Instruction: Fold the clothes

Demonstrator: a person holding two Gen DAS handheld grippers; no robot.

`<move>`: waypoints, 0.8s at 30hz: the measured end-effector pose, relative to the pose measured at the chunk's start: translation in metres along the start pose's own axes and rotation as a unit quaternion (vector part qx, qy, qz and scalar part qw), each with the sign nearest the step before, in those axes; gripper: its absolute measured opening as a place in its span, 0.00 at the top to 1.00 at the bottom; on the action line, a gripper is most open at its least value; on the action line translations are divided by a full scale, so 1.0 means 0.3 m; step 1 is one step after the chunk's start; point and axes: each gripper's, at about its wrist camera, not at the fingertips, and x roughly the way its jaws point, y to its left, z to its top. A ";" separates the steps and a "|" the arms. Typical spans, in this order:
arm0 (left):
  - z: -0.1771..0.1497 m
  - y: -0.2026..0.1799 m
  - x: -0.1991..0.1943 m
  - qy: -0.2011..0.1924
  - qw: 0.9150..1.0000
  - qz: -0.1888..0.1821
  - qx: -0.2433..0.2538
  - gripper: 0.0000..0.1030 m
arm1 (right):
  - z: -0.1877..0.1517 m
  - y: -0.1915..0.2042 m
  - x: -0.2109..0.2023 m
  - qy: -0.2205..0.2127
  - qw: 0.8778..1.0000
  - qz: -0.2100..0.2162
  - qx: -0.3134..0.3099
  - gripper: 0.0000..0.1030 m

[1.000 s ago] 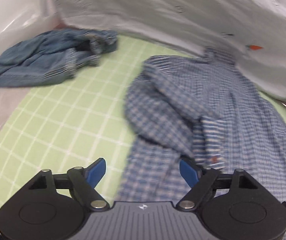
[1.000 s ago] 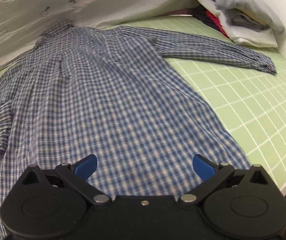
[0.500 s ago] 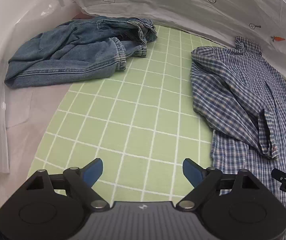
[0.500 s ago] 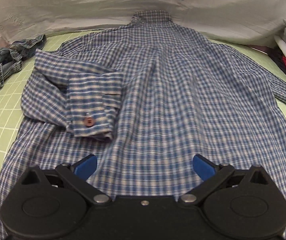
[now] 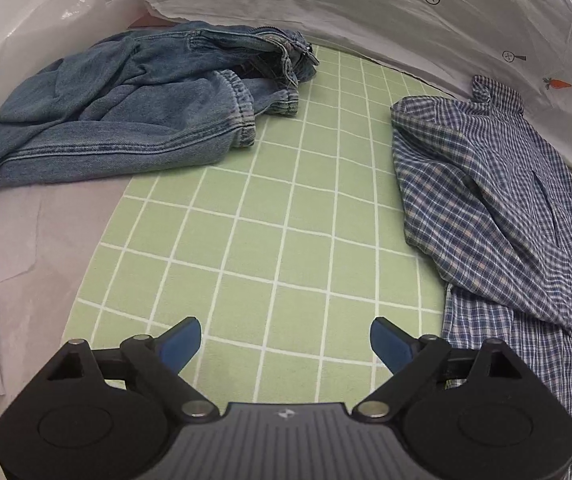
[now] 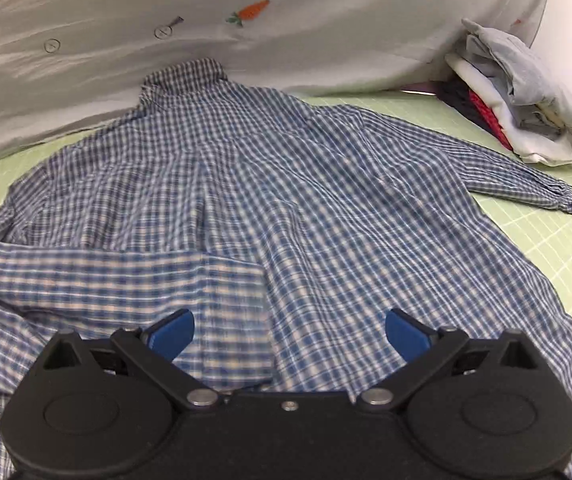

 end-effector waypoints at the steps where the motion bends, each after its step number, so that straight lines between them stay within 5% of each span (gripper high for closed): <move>1: 0.006 -0.007 0.007 0.001 1.000 -0.002 0.000 0.11 | -0.008 0.011 -0.006 0.000 1.000 0.011 -0.010 0.00; 5: 0.034 -0.043 0.029 0.001 1.000 -0.011 0.006 0.11 | -0.022 0.052 0.007 0.025 0.998 0.049 -0.026 0.01; 11: 0.067 -0.058 0.044 -0.005 1.000 -0.011 0.015 0.11 | -0.036 0.085 0.021 0.027 0.997 0.062 -0.029 0.30; 14: 0.081 -0.042 0.043 -0.011 1.000 -0.007 0.009 0.11 | -0.039 0.090 -0.008 -0.001 0.996 0.076 -0.040 0.34; 24: 0.067 0.003 0.028 -0.015 1.000 0.004 -0.014 0.11 | -0.030 0.062 0.085 0.052 0.994 0.094 0.006 0.43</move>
